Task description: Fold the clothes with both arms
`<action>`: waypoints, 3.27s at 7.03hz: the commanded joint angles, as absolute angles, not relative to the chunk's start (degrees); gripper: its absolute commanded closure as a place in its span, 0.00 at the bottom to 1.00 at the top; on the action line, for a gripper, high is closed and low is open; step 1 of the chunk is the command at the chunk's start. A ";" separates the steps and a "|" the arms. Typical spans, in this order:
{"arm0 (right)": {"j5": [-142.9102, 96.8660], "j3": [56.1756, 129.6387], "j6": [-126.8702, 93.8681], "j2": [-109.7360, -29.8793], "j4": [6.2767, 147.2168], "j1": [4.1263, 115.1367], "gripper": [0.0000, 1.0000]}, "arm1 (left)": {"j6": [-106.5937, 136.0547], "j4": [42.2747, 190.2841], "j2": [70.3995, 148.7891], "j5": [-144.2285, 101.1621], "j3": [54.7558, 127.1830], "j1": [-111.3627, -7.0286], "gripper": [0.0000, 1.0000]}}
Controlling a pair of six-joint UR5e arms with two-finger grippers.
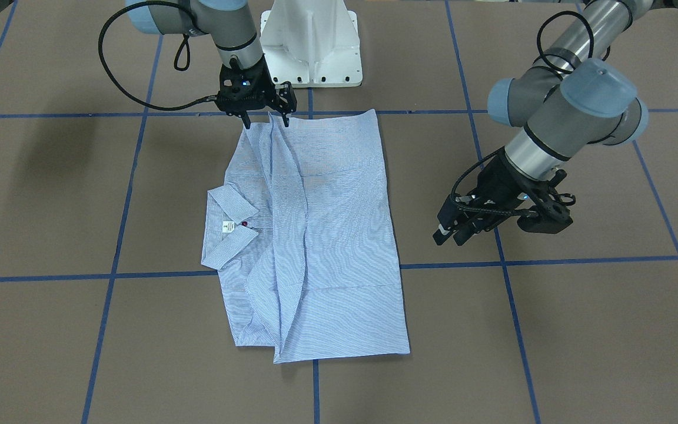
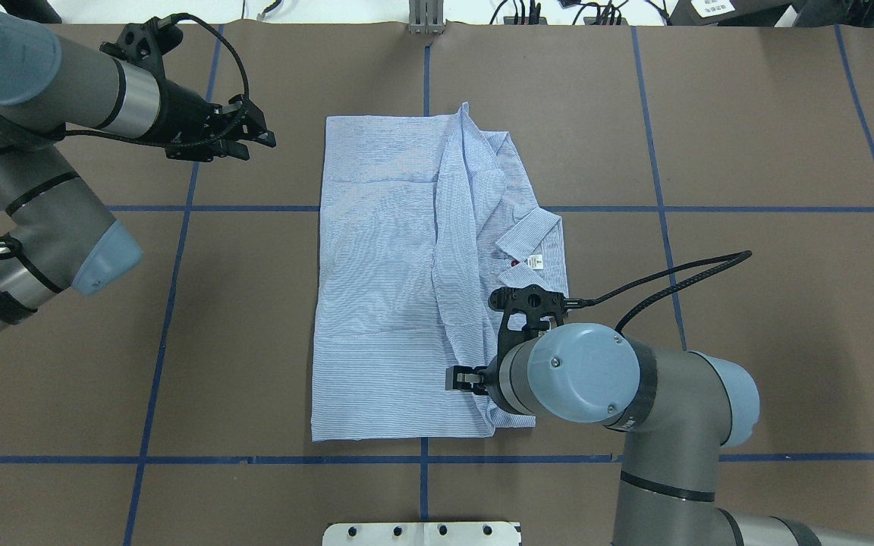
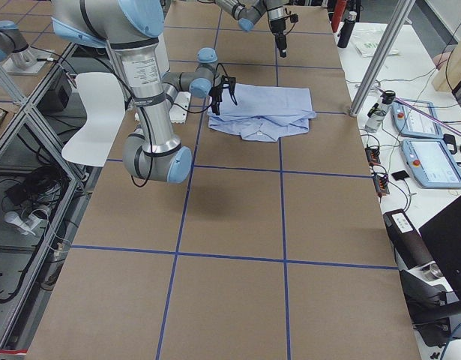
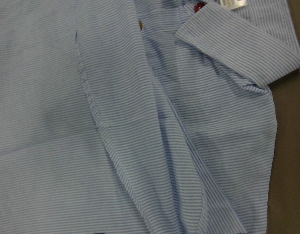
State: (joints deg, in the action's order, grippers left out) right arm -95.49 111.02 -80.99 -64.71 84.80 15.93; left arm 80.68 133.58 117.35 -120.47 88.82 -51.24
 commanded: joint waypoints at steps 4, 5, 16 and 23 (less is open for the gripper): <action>-93.60 109.25 -76.99 -64.07 84.99 13.54 0.42 | 80.68 133.59 117.25 -120.15 88.51 -51.06 0.46; -93.60 109.25 -76.99 -64.16 84.99 13.45 0.66 | 80.68 133.59 117.25 -120.15 88.51 -51.06 0.46; -89.21 116.89 -83.32 -74.26 84.90 9.67 0.67 | 81.47 133.68 117.25 -119.80 88.77 -50.89 0.46; -86.41 117.95 -117.62 -74.36 84.20 10.11 0.24 | 81.47 133.68 117.25 -119.01 88.42 -50.71 0.46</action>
